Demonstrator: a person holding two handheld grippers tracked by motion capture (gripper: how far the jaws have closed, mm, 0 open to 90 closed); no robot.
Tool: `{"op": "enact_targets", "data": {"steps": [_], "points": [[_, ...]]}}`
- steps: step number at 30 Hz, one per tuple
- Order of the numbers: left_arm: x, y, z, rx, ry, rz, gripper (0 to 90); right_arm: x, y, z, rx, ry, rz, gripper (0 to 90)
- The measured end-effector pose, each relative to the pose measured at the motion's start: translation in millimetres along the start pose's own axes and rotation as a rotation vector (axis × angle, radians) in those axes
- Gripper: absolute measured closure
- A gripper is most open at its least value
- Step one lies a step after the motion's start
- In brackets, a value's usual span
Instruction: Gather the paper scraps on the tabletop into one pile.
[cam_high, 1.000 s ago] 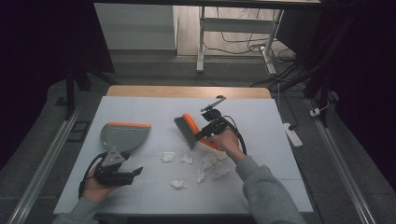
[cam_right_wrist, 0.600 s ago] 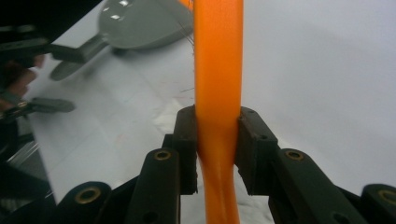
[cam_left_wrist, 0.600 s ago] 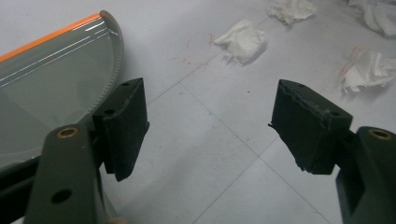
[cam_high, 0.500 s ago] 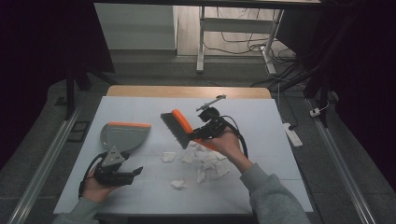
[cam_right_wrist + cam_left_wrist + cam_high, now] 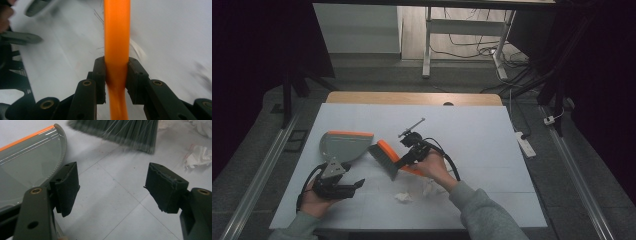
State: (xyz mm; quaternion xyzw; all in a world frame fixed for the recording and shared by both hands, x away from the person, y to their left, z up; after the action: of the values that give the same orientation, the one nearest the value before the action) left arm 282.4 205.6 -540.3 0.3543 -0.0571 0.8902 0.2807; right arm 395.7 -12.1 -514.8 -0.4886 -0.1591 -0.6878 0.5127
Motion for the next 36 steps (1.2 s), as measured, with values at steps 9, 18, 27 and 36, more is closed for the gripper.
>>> {"op": "enact_targets", "data": {"steps": [9, 18, 27, 36], "points": [[-1.5, 1.7, 0.9, -0.007, -0.005, 0.000, 28.3, 52.7, 21.9, -38.8, -0.050, 0.042, -0.093, 71.4], [-0.6, 0.0, 0.7, -0.002, -0.003, 0.009, 28.2, 104.6, -15.7, -38.4, 0.081, 0.181, -0.067, 71.3], [1.9, -6.6, -0.4, 0.016, 0.005, 0.023, 28.2, 59.3, -66.7, -61.7, 0.238, -0.017, 0.043, 71.3], [2.1, -7.5, -1.5, 0.017, 0.005, 0.025, 28.3, 27.0, -68.3, -64.6, 0.267, -0.163, 0.006, 71.3]]}}
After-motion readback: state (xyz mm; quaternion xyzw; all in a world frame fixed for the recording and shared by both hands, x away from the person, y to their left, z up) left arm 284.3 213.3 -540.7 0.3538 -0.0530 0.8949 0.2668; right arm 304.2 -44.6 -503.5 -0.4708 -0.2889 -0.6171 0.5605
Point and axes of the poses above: each handheld gripper's, and its own axes: x roughly backward along the jaws, z roughly out of its top, y roughly to its right, the point moved 5 cm from there along -x, roughly forward along the jaws, and after that the axes turned 8 degrees about x, right-handed, at the moved point
